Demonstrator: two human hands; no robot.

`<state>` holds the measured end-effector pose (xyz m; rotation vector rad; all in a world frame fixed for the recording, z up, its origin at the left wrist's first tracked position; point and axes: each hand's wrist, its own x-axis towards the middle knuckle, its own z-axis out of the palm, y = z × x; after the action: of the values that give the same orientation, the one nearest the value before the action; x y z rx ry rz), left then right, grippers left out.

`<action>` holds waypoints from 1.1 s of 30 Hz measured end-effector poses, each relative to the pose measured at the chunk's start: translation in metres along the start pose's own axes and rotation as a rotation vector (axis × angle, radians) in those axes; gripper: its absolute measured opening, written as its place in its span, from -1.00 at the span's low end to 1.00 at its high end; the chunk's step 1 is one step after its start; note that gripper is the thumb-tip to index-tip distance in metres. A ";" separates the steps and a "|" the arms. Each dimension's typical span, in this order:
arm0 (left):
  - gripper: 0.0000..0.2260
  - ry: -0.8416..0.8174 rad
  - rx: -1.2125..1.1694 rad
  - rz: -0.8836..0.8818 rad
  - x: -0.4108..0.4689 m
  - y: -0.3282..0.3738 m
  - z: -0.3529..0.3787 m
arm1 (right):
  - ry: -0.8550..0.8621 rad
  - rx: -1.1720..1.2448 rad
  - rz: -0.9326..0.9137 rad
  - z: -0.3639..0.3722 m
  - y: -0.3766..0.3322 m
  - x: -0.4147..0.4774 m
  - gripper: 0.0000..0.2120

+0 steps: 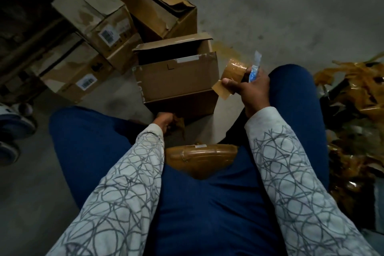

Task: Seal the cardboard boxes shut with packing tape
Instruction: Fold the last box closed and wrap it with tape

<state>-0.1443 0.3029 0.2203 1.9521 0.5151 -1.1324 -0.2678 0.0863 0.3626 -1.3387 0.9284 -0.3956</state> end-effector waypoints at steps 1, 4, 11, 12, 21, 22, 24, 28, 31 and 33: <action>-0.94 0.035 0.018 0.030 0.003 -0.001 -0.006 | 0.003 -0.007 -0.007 -0.001 0.000 0.000 -0.49; -0.90 0.110 0.105 0.072 0.006 -0.002 -0.016 | 0.002 -0.008 -0.016 -0.001 0.000 -0.002 -0.48; -0.78 0.158 0.083 0.483 -0.059 0.044 -0.019 | -0.068 -0.027 -0.020 0.002 -0.002 -0.006 -0.45; -0.82 0.087 0.034 0.529 -0.074 0.049 -0.018 | -0.087 -0.015 -0.018 0.003 -0.004 -0.006 -0.44; -0.54 -0.366 -0.252 0.549 -0.155 0.045 0.024 | -0.076 -0.031 0.015 0.026 0.008 -0.019 -0.34; -0.58 -0.305 -0.266 0.570 -0.154 0.046 0.027 | -0.074 -0.034 0.012 0.029 0.009 -0.019 -0.31; -0.62 -0.221 -0.290 0.618 -0.151 0.048 0.028 | -0.094 -0.022 0.017 0.032 0.013 -0.017 -0.29; -0.79 -0.220 -0.315 0.695 -0.152 0.052 0.016 | -0.213 0.162 0.094 0.039 0.009 -0.022 -0.66; -0.84 -0.345 -0.456 0.653 -0.147 0.051 -0.002 | -0.329 0.309 0.101 0.041 0.000 -0.023 -0.76; -0.88 -0.415 -0.509 0.658 -0.145 0.051 -0.014 | -0.379 0.227 0.032 0.041 -0.004 -0.024 -0.69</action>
<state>-0.1770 0.2899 0.3703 1.2471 -0.0733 -0.8306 -0.2500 0.1297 0.3730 -1.1376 0.5704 -0.2048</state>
